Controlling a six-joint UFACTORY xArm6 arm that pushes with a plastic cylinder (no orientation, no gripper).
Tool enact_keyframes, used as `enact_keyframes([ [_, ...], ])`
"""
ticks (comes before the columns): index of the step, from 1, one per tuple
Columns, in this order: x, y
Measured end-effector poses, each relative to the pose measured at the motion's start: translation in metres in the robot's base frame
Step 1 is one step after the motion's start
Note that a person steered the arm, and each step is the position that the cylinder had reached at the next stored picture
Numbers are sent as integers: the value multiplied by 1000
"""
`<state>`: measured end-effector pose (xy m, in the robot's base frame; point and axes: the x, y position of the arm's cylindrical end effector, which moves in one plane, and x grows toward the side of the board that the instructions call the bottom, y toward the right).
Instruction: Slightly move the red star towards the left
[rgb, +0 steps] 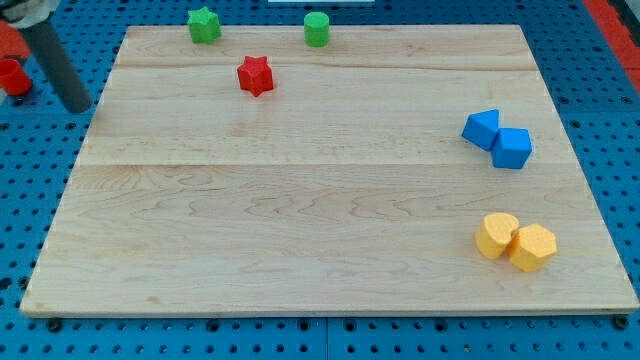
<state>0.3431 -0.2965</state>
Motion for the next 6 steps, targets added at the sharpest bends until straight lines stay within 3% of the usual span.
enact_keyframes([
  [2,29,214],
  [3,23,309],
  [4,-23,300],
  [6,-50,208],
])
